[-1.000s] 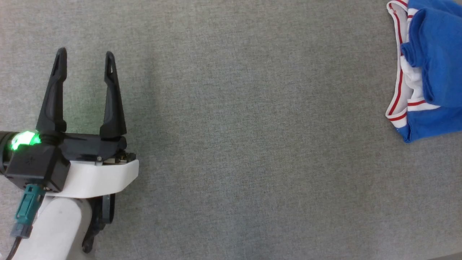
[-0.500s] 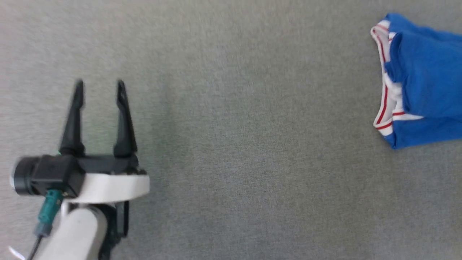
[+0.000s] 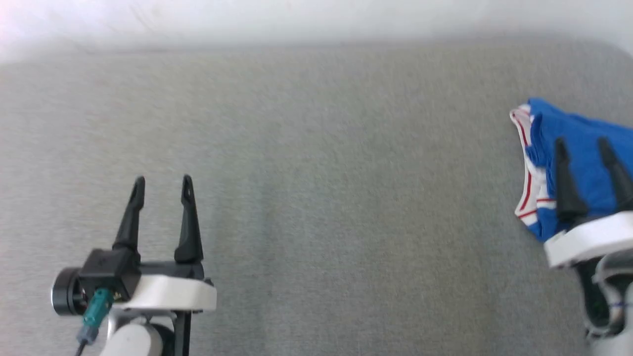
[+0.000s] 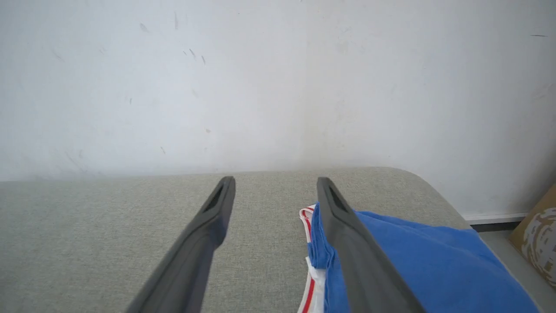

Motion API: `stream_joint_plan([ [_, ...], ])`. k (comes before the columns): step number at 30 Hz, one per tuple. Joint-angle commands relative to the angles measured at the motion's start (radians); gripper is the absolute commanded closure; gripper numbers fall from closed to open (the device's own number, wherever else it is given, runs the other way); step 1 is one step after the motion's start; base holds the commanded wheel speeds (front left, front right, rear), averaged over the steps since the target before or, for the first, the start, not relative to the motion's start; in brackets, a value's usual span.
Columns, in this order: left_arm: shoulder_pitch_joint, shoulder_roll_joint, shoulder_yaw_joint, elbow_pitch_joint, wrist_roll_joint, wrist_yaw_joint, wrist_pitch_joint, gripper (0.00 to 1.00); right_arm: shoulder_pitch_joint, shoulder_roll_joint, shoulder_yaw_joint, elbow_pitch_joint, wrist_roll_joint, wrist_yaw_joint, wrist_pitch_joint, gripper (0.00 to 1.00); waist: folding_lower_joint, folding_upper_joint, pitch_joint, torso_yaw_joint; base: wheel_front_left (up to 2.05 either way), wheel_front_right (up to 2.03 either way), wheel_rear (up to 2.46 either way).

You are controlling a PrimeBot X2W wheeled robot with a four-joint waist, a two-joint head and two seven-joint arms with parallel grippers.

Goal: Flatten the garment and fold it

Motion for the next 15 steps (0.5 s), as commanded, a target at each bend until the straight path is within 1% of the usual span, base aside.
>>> stream_joint_plan([
  [1,0.022,-0.004,0.000,0.007,-0.001,-0.006,-0.004,0.00,0.031,0.012,0.016,-0.020,-0.020,-0.002,-0.009,0.00,0.0004,-0.0002,-0.119,0.075,0.00,0.00,0.00],
  [4,0.061,-0.004,-0.008,0.025,-0.010,-0.010,-0.003,0.00,0.082,0.030,0.055,-0.050,-0.053,-0.002,-0.011,0.00,0.0004,-0.0002,-0.157,0.077,0.00,0.00,0.00],
  [7,0.099,0.000,-0.022,0.048,-0.020,-0.018,0.006,0.00,0.129,0.043,0.090,-0.054,-0.077,-0.002,-0.010,0.00,0.0004,-0.0002,-0.190,0.080,0.00,0.00,0.00],
  [15,0.177,-0.010,-0.057,0.096,-0.035,-0.025,0.016,0.00,0.250,0.055,0.110,-0.031,-0.114,-0.002,-0.041,0.00,0.0004,-0.0002,-0.256,0.099,0.00,0.00,0.00],
])
